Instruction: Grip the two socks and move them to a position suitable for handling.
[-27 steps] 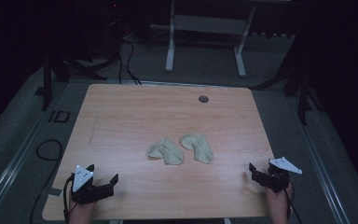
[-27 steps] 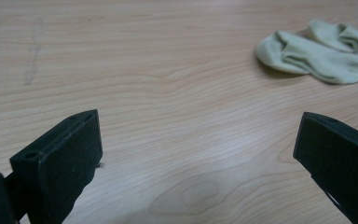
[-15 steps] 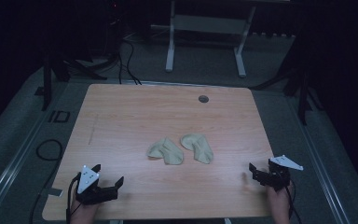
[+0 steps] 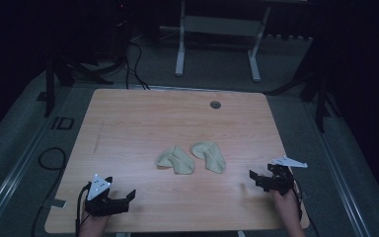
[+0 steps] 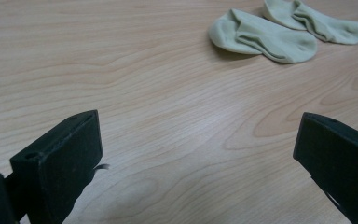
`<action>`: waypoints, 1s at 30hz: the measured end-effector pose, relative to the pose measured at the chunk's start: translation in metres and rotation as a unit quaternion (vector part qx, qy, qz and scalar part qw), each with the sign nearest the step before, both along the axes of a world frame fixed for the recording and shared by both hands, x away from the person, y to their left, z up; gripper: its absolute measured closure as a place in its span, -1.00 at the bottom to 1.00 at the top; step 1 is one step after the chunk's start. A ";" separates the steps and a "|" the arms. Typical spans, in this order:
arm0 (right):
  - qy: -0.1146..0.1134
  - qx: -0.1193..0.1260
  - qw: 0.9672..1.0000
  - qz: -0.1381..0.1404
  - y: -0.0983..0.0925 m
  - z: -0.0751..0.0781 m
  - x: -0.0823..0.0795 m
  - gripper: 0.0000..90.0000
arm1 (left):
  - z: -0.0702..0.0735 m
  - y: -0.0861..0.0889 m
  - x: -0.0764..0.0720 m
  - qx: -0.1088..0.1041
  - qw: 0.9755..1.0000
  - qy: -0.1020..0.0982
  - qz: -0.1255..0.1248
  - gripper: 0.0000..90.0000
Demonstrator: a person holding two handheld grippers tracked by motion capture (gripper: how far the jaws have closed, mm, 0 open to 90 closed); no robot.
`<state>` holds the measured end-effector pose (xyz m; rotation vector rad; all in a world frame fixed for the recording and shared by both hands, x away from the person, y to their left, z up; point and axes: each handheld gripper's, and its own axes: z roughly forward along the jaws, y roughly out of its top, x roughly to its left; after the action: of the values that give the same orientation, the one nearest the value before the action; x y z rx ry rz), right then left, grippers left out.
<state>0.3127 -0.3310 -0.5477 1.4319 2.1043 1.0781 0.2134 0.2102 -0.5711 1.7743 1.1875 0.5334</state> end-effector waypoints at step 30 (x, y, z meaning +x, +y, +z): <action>0.004 -0.020 0.994 0.109 0.137 0.022 0.065 -0.50 | -0.001 -0.009 -0.002 0.024 1.000 0.004 -0.020 -0.98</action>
<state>0.3777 -0.1942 -0.5255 1.2103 2.3156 1.1040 0.2111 0.2013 -0.5722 1.8385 1.1507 0.5362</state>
